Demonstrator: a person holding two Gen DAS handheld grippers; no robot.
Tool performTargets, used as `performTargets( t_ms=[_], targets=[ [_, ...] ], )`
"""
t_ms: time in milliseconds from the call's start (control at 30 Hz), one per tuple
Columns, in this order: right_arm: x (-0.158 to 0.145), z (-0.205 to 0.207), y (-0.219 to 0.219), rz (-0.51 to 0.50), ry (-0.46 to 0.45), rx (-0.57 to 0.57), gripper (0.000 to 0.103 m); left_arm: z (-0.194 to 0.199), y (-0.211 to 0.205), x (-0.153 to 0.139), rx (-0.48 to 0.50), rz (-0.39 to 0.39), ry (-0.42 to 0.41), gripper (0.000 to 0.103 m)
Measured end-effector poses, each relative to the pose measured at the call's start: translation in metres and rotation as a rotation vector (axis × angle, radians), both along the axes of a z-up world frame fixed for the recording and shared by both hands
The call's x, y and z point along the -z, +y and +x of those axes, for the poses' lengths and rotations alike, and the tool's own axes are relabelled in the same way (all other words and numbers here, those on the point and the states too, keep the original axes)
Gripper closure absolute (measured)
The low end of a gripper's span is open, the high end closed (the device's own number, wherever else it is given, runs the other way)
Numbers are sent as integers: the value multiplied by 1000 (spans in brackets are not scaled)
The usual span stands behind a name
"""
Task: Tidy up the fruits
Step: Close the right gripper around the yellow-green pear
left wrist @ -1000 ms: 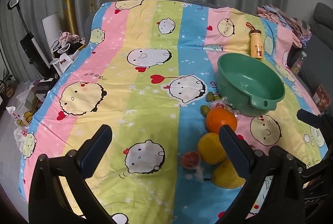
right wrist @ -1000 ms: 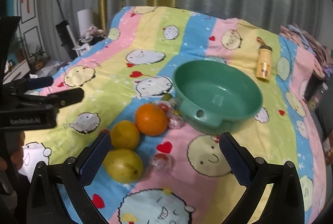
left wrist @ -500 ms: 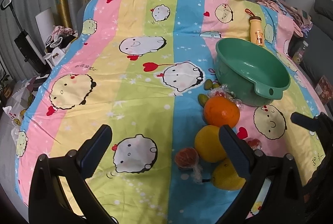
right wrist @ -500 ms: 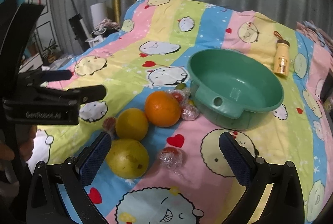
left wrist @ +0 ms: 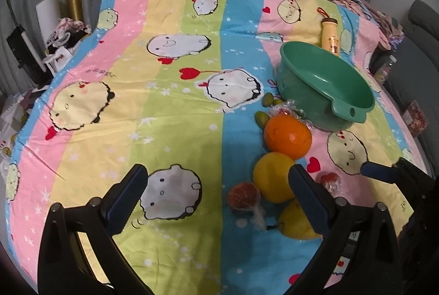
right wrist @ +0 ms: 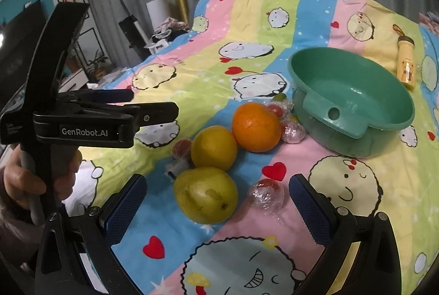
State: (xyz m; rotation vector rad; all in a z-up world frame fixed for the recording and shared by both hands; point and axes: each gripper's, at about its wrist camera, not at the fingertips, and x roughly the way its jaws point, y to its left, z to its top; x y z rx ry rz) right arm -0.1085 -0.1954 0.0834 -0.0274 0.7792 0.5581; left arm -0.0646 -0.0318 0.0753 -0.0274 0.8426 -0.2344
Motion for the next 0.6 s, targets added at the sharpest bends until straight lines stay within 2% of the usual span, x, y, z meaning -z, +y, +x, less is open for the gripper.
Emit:
performTargets(
  t_ms=[67,233,400,533,600],
  targets=[
    [1,-3,2,22,2,-32,0,-1,3,5,24,-28,22,1],
    [4,-5,11,19,10,-77,1,-3,6,13,115,-166,93,5],
    [10,0,6,44,54,-59,13,-8,0,9,163,-203,93,8],
    [15,1,-2,72,90,-42,16,-11,-8,8,246,-239,102,10],
    [17,1,-6,91,121,-33,19,-11,-13,9,278,-242,108,16]
  ],
)
